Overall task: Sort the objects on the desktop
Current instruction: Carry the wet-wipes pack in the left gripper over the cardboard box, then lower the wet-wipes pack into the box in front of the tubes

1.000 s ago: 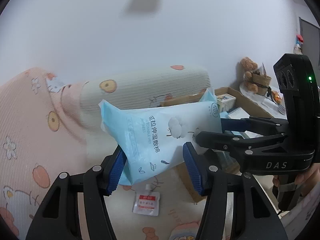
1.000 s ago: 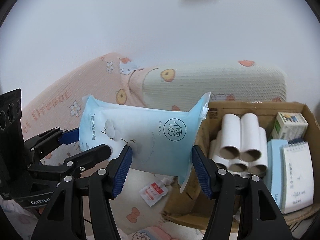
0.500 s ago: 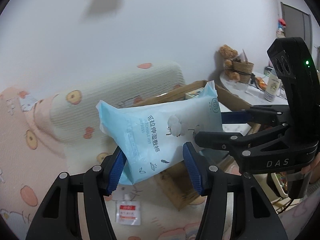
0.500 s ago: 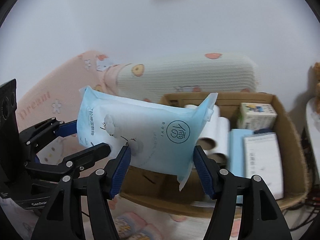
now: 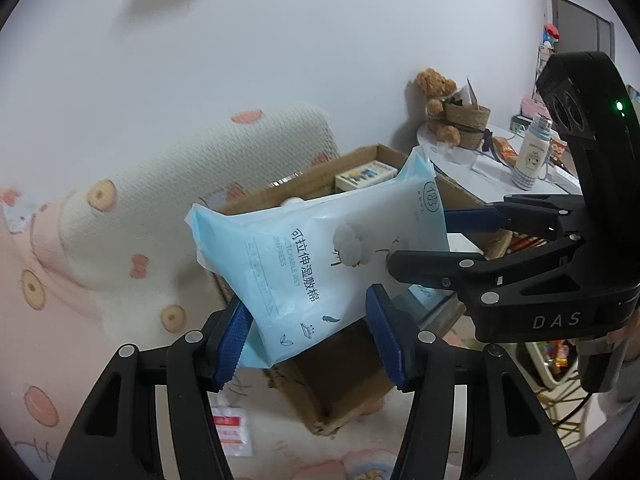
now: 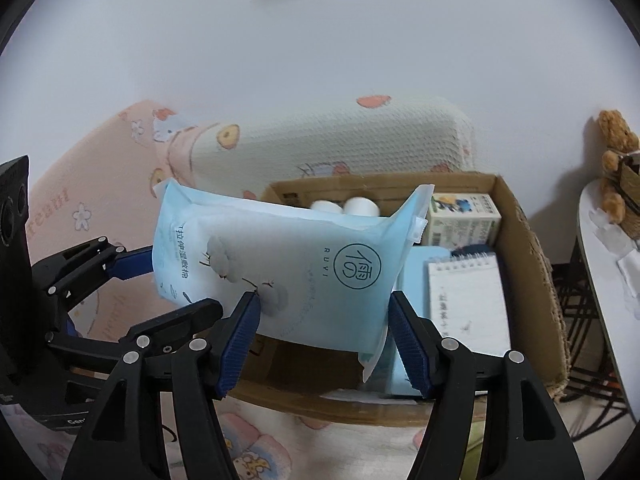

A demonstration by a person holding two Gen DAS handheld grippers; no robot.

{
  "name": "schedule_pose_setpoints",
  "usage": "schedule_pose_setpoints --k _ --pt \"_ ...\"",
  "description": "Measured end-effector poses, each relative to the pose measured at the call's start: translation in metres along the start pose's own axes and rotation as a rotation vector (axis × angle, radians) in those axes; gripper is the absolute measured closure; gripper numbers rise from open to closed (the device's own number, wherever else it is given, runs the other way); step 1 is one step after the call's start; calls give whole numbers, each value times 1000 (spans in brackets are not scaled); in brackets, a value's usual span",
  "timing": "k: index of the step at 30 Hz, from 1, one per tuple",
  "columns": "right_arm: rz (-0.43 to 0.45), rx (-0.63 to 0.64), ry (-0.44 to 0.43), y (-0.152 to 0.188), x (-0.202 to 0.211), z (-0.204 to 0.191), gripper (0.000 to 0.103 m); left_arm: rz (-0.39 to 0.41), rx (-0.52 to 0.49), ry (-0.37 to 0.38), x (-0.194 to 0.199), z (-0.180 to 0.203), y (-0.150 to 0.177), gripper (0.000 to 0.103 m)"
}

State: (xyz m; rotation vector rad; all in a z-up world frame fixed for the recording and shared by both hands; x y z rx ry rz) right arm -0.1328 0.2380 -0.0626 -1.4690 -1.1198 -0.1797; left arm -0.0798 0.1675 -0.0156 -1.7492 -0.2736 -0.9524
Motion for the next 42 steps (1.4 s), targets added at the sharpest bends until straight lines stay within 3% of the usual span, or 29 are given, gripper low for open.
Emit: schedule_pose_setpoints --k 5,14,17,22,34,37,42 --pt "-50 -47 16 3 -5 16 40 -73 75 61 -17 2 2 44" --pt "-119 -193 46 7 -13 38 51 -161 152 92 -37 3 4 53" --pt "-158 -258 50 10 -18 48 56 -229 220 134 -48 1 9 58" --pt "-200 -249 127 13 -22 58 59 -314 365 213 -65 -1 14 69" --pt "-271 -255 205 22 -42 74 68 -446 381 161 -91 11 32 71" --pt "-287 -229 229 24 -46 72 75 -478 378 137 -93 8 38 71" --pt "-298 -155 279 24 -54 66 76 -485 327 97 -88 4 41 71"
Point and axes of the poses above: each gripper's, at about its wrist camera, not at the fingertips, and x roughly against the way its jaws point, z to its right, y to its underside, the point moved 7 cm from there along -x, roughly the way its jaws point, and after that the axes turned 3 degrees about -x, right-handed, at the moved point
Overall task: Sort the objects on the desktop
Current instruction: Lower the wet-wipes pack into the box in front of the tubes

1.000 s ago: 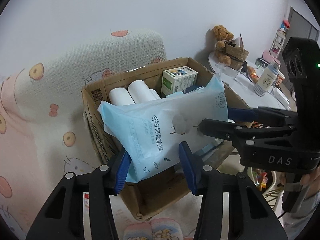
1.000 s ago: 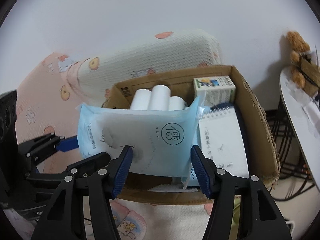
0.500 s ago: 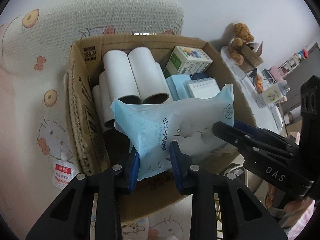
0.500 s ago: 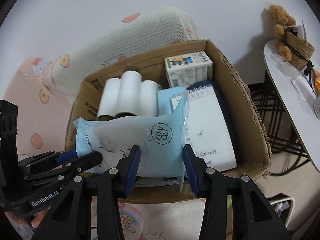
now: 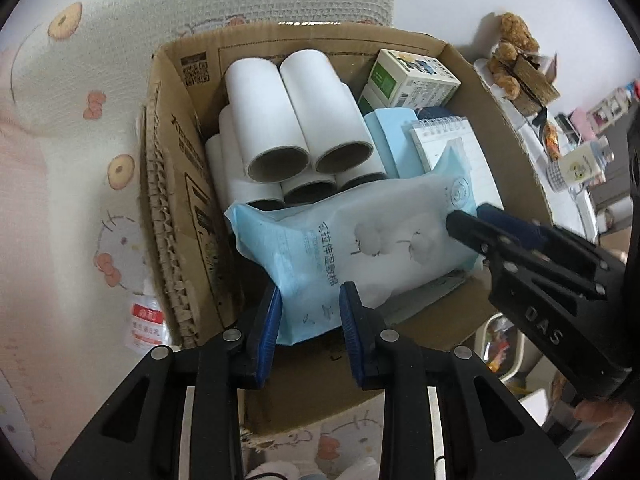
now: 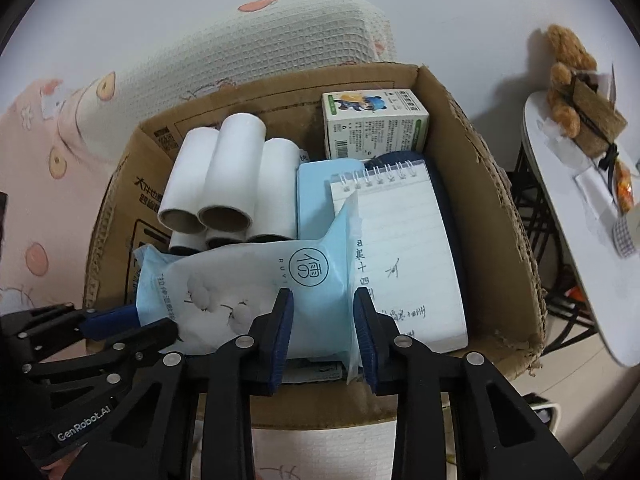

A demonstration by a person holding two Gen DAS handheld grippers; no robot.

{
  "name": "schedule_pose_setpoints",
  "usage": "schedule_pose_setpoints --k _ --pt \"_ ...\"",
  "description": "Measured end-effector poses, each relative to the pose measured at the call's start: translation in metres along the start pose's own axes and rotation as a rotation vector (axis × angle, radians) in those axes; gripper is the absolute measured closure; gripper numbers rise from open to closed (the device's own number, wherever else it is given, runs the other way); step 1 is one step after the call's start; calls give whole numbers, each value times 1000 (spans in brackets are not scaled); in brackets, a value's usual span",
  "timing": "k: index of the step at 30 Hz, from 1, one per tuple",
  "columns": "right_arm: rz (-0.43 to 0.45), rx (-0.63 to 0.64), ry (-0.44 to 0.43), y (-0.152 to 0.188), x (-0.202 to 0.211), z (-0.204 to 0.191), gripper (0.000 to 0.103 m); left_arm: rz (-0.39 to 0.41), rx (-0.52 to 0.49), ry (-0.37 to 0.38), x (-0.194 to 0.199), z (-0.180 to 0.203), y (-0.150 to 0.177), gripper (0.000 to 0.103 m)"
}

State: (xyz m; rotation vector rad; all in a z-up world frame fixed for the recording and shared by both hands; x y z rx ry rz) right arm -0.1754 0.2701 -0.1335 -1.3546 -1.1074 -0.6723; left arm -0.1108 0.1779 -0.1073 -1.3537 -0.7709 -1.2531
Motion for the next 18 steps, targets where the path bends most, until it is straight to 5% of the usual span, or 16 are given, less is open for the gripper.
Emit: schedule_pose_setpoints --k 9,14,18 --pt "-20 11 -22 0 -8 -4 76 76 -140 -60 19 7 -8 64" --pt "1 37 -23 0 -7 -7 76 62 -135 155 7 25 -25 61" --pt "20 38 -37 -1 -3 -2 76 133 -157 162 8 34 -35 61"
Point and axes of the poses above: each gripper's, at about its wrist camera, not at the fingertips, and x roughly against the way its jaws point, z to its right, y to its underside, the point moved 7 cm from there along -x, roughly the way its jaws point, and after that the axes turned 3 degrees about -x, right-handed, at the moved point
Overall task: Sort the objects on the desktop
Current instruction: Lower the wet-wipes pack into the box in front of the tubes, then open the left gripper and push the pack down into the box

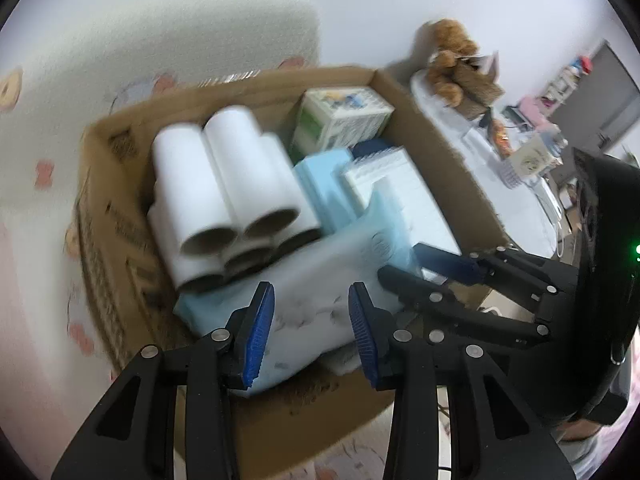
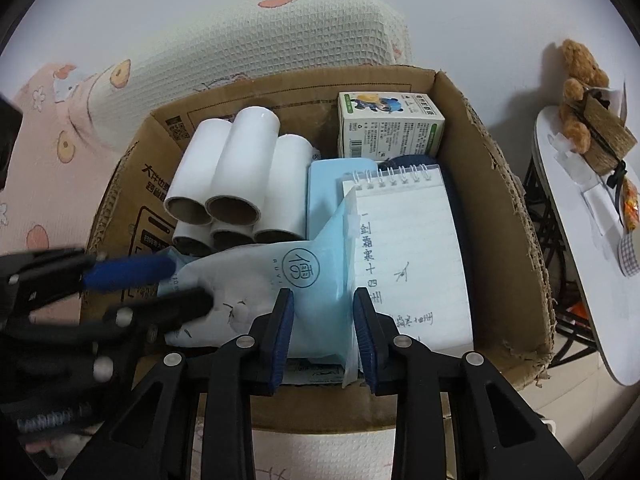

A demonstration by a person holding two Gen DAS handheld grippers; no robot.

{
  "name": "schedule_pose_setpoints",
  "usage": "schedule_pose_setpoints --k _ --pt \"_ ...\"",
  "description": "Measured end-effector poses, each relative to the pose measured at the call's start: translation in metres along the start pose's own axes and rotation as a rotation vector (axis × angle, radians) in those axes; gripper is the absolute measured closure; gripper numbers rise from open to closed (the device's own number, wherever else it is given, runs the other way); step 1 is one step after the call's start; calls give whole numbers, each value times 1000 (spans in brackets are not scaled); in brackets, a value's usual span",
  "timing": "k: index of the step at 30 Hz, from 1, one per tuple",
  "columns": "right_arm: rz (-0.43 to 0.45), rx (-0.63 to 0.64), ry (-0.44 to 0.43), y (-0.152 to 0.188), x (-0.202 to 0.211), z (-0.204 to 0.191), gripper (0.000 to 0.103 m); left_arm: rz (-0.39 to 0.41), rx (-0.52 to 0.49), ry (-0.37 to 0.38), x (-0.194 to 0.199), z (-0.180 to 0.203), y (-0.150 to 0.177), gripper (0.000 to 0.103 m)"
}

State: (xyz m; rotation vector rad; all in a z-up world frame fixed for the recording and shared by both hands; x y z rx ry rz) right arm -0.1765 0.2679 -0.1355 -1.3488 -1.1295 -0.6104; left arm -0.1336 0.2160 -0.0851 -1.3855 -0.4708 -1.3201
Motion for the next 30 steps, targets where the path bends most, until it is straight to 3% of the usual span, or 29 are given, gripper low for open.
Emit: schedule_pose_setpoints --k 7,10,13,17,21,24,26,30 --pt "32 73 -73 2 5 -7 77 -18 107 144 -11 -2 0 62" --pt "-5 122 -110 8 -3 -22 77 -37 100 144 -17 1 0 62" --pt "-19 176 -72 11 -9 -35 77 -50 86 143 -22 4 2 62" --pt "-38 192 -104 12 -11 -48 77 -73 109 156 -27 -2 3 62" --pt "-104 187 -138 15 -19 -55 77 -97 162 121 -32 -20 8 86" --pt "-149 215 -148 19 -25 -64 77 -87 169 121 -31 -28 11 95" --pt "-162 217 -140 19 -28 -68 77 -78 165 139 -28 -27 12 95" --pt "-181 197 -138 14 -33 -74 77 -52 155 104 -20 -34 9 95"
Point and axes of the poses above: each gripper's, at about its wrist camera, not at the fingertips, and x roughly against the way its jaws point, z to its right, y to its underside, the point moved 7 cm from there along -x, roughly the way its jaws point, and after that the axes turned 3 degrees about -x, right-handed, at the moved point
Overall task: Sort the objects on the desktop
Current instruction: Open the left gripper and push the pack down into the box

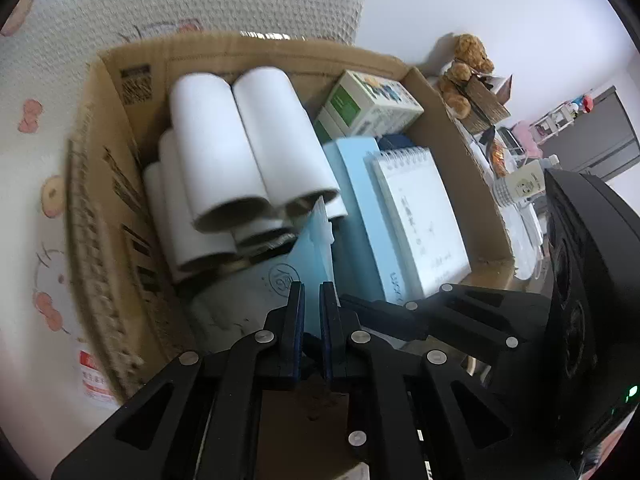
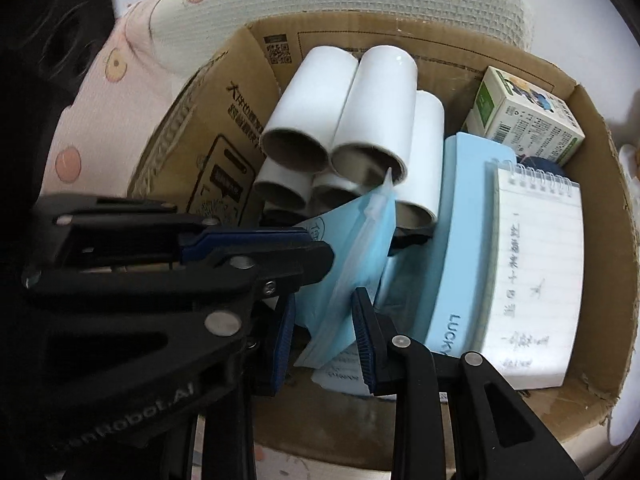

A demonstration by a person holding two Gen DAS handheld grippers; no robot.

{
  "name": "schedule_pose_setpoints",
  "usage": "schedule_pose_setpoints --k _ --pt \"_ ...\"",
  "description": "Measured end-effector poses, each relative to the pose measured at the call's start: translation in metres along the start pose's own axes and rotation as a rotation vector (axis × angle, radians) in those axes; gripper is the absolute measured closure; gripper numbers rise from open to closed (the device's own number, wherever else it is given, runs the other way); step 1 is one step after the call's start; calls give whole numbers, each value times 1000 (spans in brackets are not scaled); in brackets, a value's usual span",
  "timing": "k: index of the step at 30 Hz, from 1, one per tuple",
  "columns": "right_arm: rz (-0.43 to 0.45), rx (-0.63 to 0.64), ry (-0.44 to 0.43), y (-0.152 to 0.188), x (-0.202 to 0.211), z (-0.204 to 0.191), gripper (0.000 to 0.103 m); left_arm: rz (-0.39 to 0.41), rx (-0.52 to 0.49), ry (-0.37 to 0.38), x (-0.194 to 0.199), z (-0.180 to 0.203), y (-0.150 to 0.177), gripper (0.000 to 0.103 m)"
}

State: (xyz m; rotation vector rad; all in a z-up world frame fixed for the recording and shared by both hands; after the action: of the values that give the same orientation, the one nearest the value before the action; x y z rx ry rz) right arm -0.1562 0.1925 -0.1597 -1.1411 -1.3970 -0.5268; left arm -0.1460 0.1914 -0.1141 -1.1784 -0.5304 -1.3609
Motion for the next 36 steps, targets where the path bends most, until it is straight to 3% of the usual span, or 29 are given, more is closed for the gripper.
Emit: schedule_pose_setpoints --k 5,13,21,25,29,36 --pt "-8 -16 -7 -6 -3 -2 77 -5 14 39 6 -4 -1 95" --pt "-23 -32 19 3 11 12 77 -64 -47 26 -4 12 1 95" --pt "-14 -64 55 19 35 44 77 -140 -16 -29 -28 19 -2 95" --pt "12 -101 46 22 45 58 77 -199 33 -52 -43 18 -2 95" --pt "39 -112 50 30 56 69 77 -293 12 -53 -64 28 -1 95" --pt "43 -153 87 27 59 74 77 -417 1 -149 -104 27 -2 95"
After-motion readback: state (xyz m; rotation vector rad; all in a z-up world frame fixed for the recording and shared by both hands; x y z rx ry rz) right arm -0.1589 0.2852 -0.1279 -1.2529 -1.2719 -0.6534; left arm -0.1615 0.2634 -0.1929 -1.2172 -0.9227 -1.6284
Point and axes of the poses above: each gripper's, at about its wrist camera, not at the fingertips, and x roughly against the way its jaws point, z to its right, y to its underside, the point moved 7 cm from there along -x, roughly the way its jaws point, and after that the axes turned 3 degrees about -x, right-handed, at the moved point
